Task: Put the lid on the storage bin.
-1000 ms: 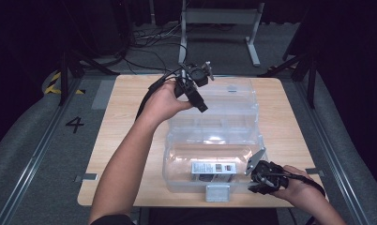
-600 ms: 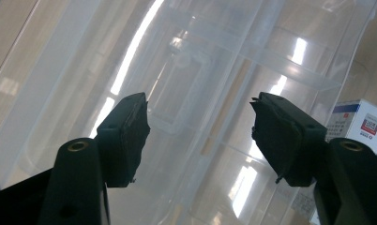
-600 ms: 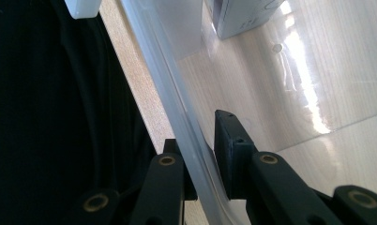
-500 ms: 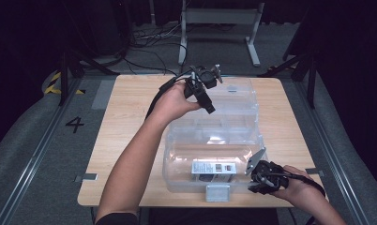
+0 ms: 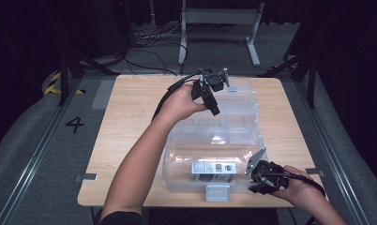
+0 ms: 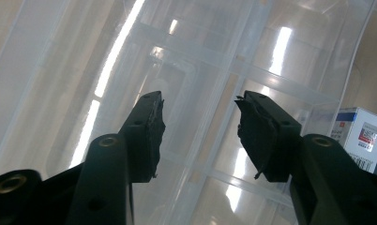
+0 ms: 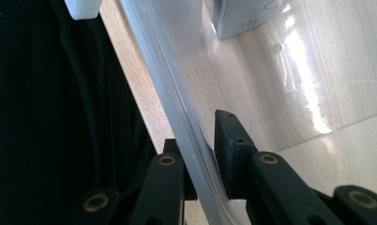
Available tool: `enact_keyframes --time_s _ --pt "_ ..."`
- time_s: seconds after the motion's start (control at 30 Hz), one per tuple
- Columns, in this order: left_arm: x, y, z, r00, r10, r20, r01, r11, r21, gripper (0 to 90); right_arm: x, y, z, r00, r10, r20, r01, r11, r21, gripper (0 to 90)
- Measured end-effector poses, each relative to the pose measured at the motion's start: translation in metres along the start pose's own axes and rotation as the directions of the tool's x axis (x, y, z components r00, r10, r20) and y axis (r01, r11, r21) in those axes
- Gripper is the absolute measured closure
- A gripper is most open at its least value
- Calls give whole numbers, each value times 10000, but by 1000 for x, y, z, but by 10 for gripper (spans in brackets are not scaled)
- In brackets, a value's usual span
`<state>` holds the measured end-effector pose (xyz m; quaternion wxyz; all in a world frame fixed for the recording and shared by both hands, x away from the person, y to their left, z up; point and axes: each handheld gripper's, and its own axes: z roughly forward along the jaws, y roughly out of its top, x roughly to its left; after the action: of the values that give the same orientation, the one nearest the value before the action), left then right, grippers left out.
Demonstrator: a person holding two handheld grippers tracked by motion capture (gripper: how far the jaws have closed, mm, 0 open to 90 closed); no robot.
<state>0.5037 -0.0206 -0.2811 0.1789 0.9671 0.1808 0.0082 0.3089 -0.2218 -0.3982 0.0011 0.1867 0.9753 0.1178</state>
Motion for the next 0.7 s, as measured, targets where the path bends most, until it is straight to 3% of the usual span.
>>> enact_keyframes --time_s 0.13,0.2,0.27,0.3,0.33,0.43,0.5,0.7 --pt "1 1 3 9998 126 126 -129 9997 183 582 0 0 0 10000 26 -9 -26 10000 -7 803" --pt "1 0 10 9982 485 361 -509 9964 684 618 0 0 0 10000 24 -10 -24 10000 -13 804" --pt "0 -1 12 9977 606 303 -626 9958 674 637 0 0 0 10000 23 -21 -23 10000 -12 803" --pt "1 -2 11 9963 648 568 -682 9958 610 691 0 0 0 10000 45 -31 -45 10000 -3 803" --pt "1 -2 11 9963 648 568 -682 9958 610 706 0 0 0 10000 49 -28 -49 10000 -2 803" --pt "3 -3 11 9977 602 324 -619 9966 538 766 0 0 0 10000 61 -43 -61 10000 3 803" --pt "4 -4 11 9989 323 335 -337 9985 440 815 0 0 0 9999 98 -43 -98 9999 21 803" --pt "-3 -1 12 9996 295 -43 -293 9980 560 818 -1 1 0 9996 235 -134 -234 9997 55 804"
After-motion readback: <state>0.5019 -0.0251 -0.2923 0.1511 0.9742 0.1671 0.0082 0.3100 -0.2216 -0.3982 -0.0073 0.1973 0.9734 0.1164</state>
